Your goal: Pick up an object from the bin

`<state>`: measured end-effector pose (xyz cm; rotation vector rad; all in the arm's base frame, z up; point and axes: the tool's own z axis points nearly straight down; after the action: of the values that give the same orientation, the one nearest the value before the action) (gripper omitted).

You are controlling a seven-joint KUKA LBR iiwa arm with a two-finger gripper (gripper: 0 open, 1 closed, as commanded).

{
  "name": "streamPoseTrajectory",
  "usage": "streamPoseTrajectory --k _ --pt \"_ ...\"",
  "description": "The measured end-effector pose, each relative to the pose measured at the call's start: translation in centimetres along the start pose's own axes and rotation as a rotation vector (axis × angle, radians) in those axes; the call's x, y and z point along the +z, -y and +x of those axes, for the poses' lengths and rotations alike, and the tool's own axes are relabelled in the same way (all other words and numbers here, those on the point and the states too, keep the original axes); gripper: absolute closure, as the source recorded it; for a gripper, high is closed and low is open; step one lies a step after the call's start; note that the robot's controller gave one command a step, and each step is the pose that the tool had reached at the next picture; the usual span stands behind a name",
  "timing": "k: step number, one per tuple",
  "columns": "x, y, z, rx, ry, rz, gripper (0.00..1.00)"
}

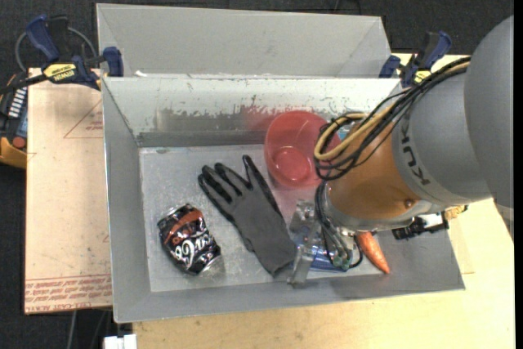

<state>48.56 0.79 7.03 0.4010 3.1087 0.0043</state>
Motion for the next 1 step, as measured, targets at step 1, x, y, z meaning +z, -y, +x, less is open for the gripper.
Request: streamPoseTrajectory --k 1 --pt "0.01 -0.73 -0.60 0.200 -0.010 0.001 1.00"
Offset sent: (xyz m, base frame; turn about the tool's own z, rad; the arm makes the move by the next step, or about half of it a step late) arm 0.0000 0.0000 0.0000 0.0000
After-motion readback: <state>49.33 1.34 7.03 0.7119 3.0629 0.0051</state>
